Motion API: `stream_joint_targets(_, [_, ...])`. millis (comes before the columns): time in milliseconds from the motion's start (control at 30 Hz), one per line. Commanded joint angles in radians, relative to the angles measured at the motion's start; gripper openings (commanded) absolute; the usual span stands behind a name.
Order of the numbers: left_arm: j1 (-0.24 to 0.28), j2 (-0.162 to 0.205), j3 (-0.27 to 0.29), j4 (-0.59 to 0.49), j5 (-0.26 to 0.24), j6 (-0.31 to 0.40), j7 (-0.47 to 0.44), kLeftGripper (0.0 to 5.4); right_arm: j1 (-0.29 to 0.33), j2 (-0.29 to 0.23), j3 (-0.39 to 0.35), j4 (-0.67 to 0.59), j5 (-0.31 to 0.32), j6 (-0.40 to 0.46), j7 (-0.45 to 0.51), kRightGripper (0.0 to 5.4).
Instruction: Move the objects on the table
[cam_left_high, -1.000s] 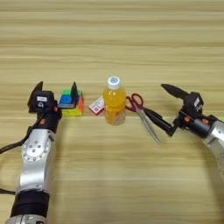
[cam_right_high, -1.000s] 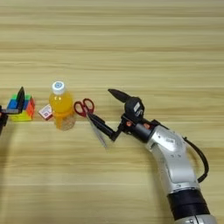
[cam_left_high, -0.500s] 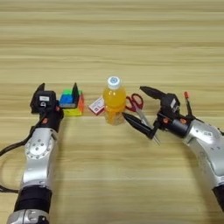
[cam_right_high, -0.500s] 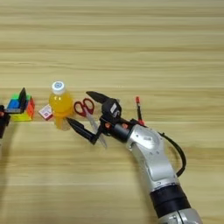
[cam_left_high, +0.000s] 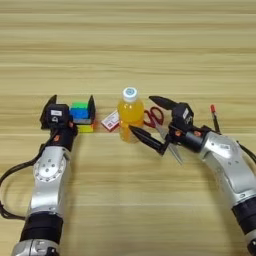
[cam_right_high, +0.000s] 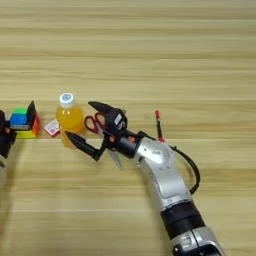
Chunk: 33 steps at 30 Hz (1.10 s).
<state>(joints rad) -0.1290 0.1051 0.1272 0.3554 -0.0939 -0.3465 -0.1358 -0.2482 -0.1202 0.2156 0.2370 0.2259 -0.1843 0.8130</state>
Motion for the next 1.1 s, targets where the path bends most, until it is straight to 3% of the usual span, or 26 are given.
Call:
stream_joint_targets(33, [0.002, -0.003, -0.012, -0.004, 0.011, -0.01, 0.0, 5.4, -0.03, 0.012, 0.008, 0.011, -0.012, -0.003, -0.006, 5.4])
stream_joint_targets(1100, [0.006, -0.007, -0.016, -0.01, 0.008, -0.009, 0.001, 5.4, -0.17, 0.13, 0.019, 0.283, -0.061, -0.077, -0.025, 5.4])
